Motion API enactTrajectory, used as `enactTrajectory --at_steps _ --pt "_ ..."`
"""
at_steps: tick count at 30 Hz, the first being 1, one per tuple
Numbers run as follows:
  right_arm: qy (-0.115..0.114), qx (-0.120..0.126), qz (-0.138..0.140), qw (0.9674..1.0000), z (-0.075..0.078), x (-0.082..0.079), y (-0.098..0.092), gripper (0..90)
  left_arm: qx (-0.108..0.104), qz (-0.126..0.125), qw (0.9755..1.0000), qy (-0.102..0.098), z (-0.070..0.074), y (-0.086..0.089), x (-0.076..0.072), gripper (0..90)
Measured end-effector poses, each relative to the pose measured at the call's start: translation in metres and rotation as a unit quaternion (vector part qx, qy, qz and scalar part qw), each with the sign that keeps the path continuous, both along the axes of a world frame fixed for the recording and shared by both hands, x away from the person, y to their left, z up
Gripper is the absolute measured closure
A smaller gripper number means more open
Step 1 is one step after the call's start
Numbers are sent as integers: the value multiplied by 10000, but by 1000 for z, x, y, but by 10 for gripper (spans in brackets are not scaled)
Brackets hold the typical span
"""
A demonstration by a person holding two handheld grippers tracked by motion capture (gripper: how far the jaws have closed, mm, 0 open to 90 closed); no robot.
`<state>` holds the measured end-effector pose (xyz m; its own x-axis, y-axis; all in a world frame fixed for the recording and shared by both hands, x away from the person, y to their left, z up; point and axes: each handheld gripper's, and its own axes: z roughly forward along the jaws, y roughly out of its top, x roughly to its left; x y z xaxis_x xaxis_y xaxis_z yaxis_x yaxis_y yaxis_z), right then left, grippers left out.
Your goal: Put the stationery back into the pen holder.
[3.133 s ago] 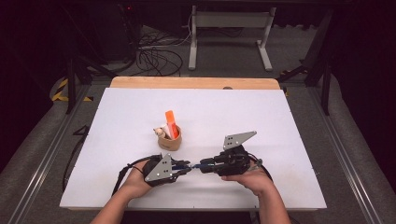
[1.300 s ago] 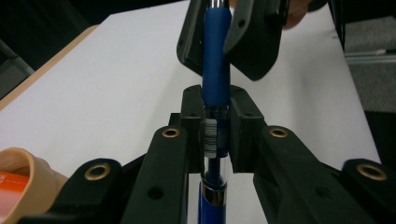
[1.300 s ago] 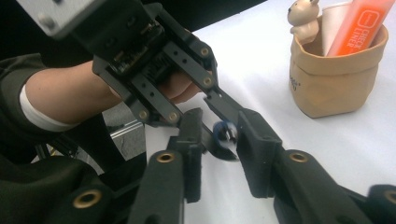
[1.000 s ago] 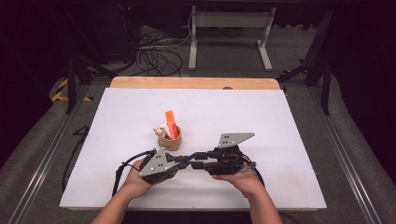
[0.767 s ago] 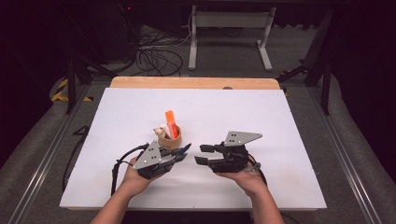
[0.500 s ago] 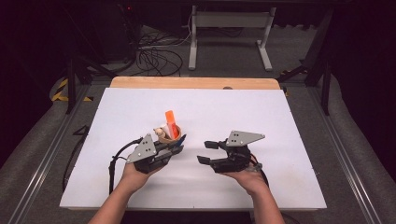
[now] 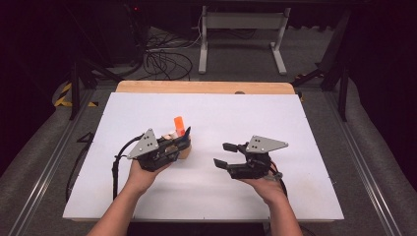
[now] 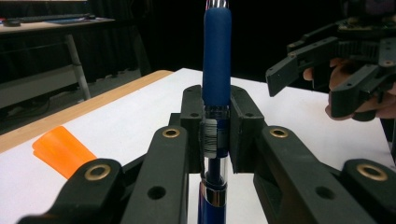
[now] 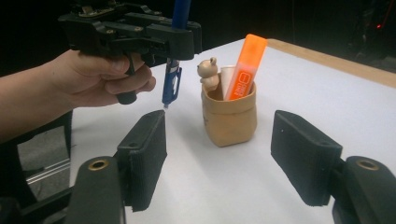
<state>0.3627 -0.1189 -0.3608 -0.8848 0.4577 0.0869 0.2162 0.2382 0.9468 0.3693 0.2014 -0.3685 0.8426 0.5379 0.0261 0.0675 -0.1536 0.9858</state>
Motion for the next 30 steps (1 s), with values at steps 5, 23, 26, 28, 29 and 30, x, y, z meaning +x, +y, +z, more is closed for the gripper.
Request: enactTrajectory --at_steps 5,23,26,28,29,30 --pt "-68 28 -41 10000 1 0 -3 363 -137 41 9999 69 3 1 6 786" --pt "-334 52 -123 9994 2 -2 -5 371 -518 324 9980 -163 4 4 30 786" --pt "-337 57 -125 9993 2 -2 -5 374 -621 363 9973 -155 1 5 35 786" --pt "-343 71 -117 9993 2 -2 -5 377 -663 370 9970 -154 0 6 37 786" --pt "-341 64 -115 9993 2 -2 -5 378 -680 374 9968 -166 0 6 37 786" --pt "-353 55 -112 9993 2 -2 -5 379 -687 370 9968 -179 -1 6 38 786"
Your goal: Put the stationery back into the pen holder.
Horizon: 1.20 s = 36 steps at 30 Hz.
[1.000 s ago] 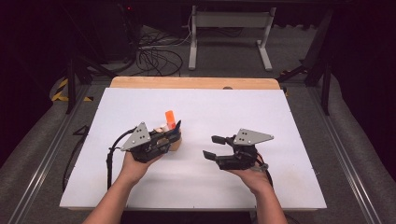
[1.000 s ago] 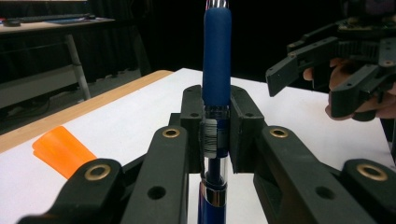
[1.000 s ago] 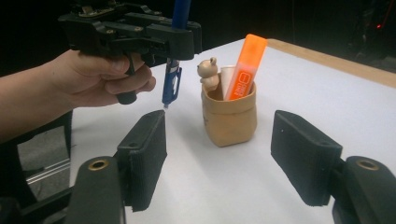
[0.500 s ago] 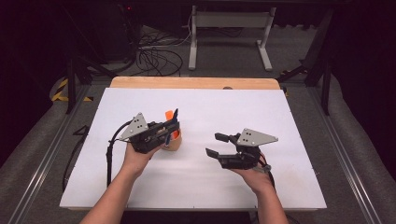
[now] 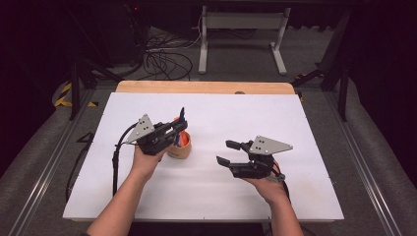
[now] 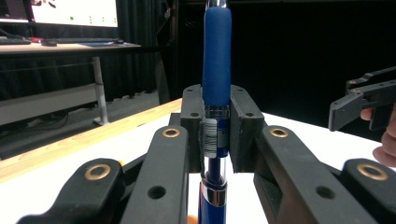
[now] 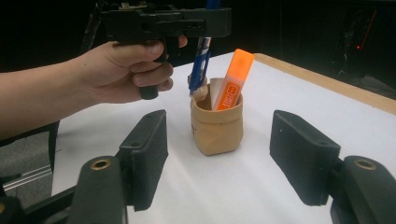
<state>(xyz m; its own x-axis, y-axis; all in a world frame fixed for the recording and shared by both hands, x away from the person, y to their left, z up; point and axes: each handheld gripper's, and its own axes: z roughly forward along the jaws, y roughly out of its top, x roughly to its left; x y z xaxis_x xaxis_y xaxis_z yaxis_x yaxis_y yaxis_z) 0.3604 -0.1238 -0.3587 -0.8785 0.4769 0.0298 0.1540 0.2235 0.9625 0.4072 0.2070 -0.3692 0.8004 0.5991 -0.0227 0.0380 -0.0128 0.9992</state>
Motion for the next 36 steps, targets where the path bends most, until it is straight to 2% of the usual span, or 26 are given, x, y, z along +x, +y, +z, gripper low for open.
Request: enactTrajectory --at_steps 10,14,16,30,32,36 --pt "-37 1 43 10000 0 -1 1 386 146 132 9998 -69 -9 -3 4 786" --pt "-42 6 43 10000 0 -1 1 388 212 174 9996 -11 -13 -1 5 785" --pt "-44 -7 46 10000 0 -1 1 389 145 178 9997 -10 -15 -1 4 785" --pt "-51 -38 51 10000 0 -1 2 395 148 241 9996 45 -11 8 -4 784" --pt "-45 -43 59 10000 -1 -1 3 396 171 263 9995 54 -11 9 -6 783" --pt "-48 -50 74 9999 -1 -1 3 398 396 310 9986 150 -13 12 -8 783"
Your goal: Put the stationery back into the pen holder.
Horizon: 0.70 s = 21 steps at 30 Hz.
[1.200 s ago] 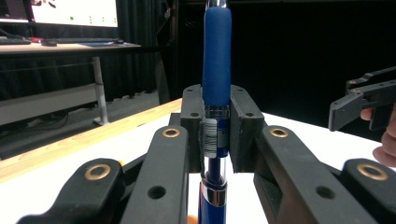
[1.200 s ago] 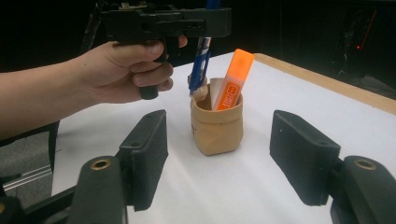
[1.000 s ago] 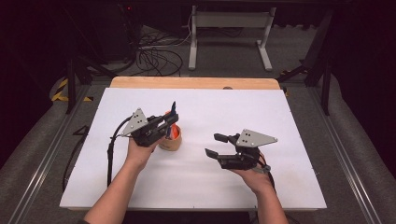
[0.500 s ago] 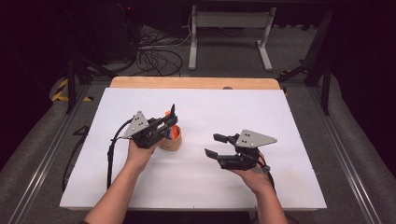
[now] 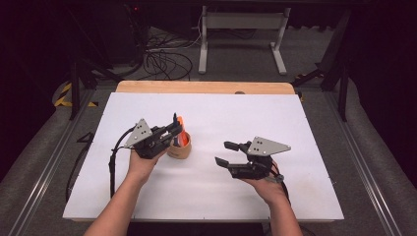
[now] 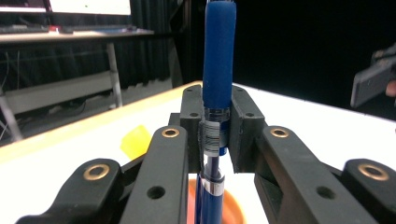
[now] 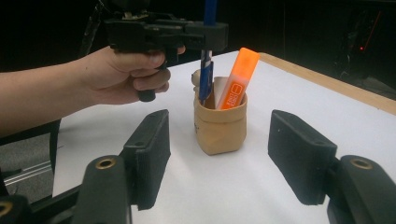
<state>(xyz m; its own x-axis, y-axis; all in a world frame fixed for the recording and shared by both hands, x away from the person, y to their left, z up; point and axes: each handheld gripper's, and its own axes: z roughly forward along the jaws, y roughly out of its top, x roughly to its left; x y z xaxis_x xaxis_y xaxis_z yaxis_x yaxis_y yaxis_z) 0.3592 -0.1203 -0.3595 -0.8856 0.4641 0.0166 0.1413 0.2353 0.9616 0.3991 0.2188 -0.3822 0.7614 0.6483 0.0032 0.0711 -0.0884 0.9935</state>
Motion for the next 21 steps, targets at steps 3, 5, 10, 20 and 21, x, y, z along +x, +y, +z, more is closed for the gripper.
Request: enactTrajectory --at_steps 3,5,10,20,21 --pt "5 3 -5 10000 0 0 0 399 -17 40 10000 37 -3 3 -1 783" --pt "8 0 -8 10000 0 0 0 399 -9 57 10000 53 -5 5 -2 783" --pt "16 -16 -11 10000 -1 0 1 400 100 63 9999 97 -7 5 -4 782" --pt "17 -24 -31 10000 -1 1 0 402 173 95 9996 181 -11 4 -5 760" --pt "19 -22 -38 10000 -1 1 0 402 173 95 9996 180 -11 4 -4 760"
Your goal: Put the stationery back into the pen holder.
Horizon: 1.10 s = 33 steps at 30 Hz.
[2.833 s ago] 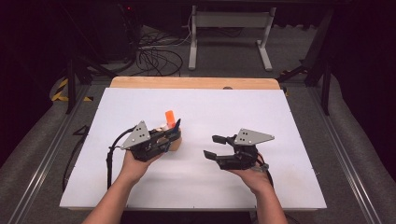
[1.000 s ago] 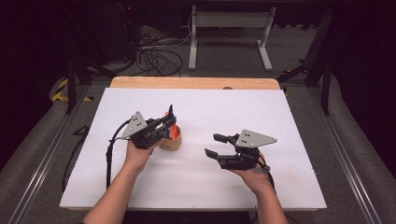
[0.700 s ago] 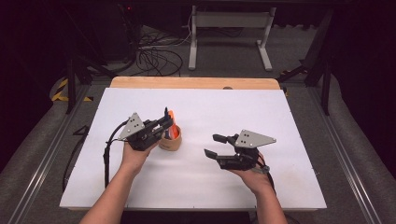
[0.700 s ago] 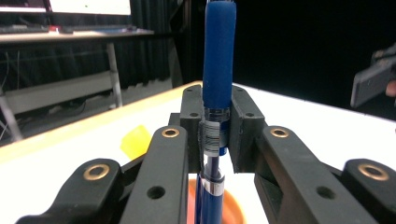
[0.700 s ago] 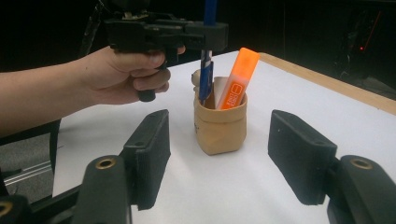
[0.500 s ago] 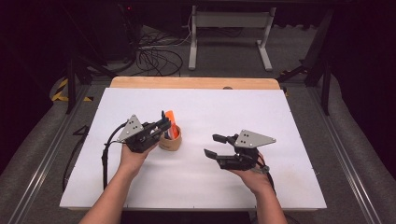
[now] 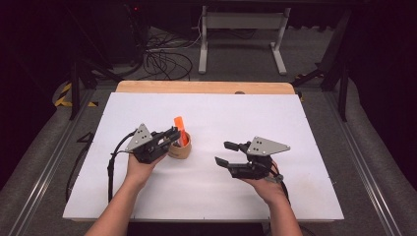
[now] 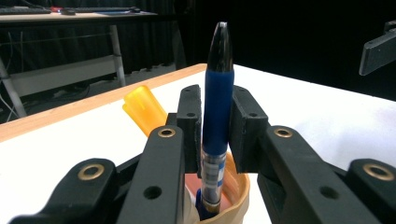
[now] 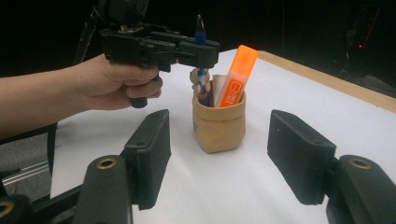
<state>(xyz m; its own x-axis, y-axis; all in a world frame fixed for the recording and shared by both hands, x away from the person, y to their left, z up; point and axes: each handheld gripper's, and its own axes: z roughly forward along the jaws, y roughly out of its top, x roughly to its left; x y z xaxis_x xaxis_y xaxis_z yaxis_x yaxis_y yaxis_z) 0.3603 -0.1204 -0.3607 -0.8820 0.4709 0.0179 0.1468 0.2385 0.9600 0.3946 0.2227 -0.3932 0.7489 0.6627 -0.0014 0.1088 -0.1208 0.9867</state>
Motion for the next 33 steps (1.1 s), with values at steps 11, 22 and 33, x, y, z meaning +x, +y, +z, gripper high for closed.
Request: enactTrajectory --at_steps 11,22,33 --pt "19 21 -78 10000 -1 1 -2 402 0 62 10000 14 0 1 0 684" --pt "59 96 -228 9997 -5 4 -7 401 -34 156 9998 125 2 5 0 587" --pt "89 121 -335 9993 -8 6 -10 394 65 280 9995 123 11 8 -6 460"
